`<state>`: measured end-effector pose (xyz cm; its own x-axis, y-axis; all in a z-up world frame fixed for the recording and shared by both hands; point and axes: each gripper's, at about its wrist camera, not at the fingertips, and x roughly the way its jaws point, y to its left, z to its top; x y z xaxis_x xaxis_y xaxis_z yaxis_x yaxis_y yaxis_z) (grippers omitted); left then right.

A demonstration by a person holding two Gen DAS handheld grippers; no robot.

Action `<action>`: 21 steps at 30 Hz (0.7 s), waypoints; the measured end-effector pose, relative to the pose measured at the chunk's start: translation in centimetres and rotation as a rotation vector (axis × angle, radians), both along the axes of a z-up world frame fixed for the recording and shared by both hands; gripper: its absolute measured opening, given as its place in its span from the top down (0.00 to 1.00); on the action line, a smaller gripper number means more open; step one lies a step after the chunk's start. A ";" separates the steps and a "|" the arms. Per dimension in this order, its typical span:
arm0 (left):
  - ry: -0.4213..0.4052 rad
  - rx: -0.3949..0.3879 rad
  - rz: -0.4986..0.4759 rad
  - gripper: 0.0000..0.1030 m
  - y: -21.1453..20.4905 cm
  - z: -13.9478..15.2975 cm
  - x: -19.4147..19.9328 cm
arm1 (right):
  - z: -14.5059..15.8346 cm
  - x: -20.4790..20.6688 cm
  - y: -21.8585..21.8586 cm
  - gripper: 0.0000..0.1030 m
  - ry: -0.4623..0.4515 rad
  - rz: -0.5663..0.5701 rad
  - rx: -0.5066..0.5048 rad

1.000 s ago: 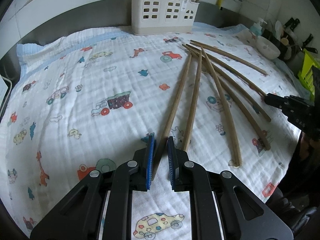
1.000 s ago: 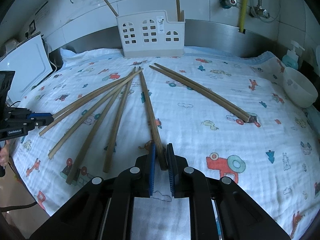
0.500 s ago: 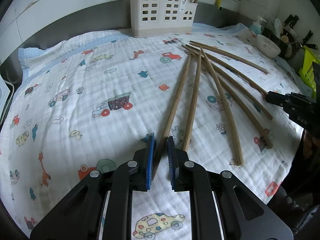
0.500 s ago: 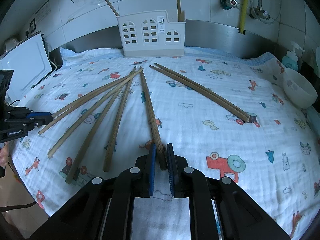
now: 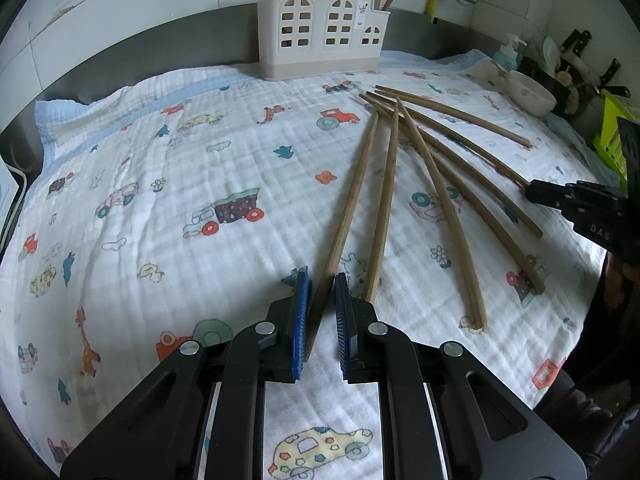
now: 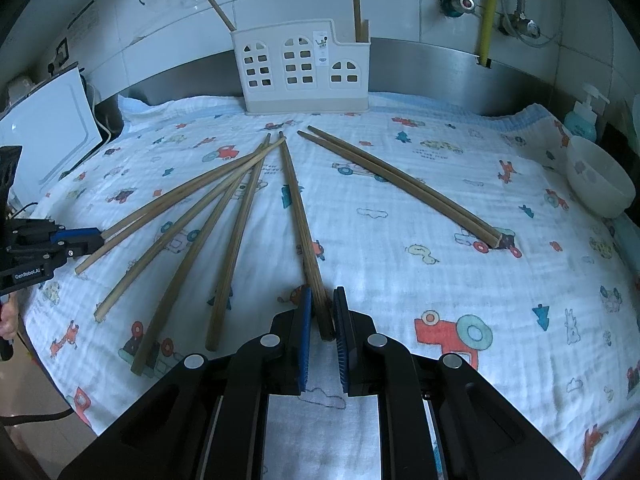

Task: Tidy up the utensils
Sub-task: 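Close the left tool on its chopstick while the right tool closes on another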

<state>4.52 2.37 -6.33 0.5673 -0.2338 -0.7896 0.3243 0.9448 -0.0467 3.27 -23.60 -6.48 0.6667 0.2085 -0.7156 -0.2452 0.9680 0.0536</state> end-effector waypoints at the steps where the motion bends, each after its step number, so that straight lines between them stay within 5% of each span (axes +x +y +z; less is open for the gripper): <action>1: -0.002 0.002 0.000 0.88 0.0 0.0 0.0 | 0.0 0.0 0.0 0.90 0.000 0.000 0.000; 21: -0.030 -0.057 0.028 0.88 0.6 -0.2 -0.4 | 0.5 -0.2 -0.6 0.92 0.001 0.004 0.034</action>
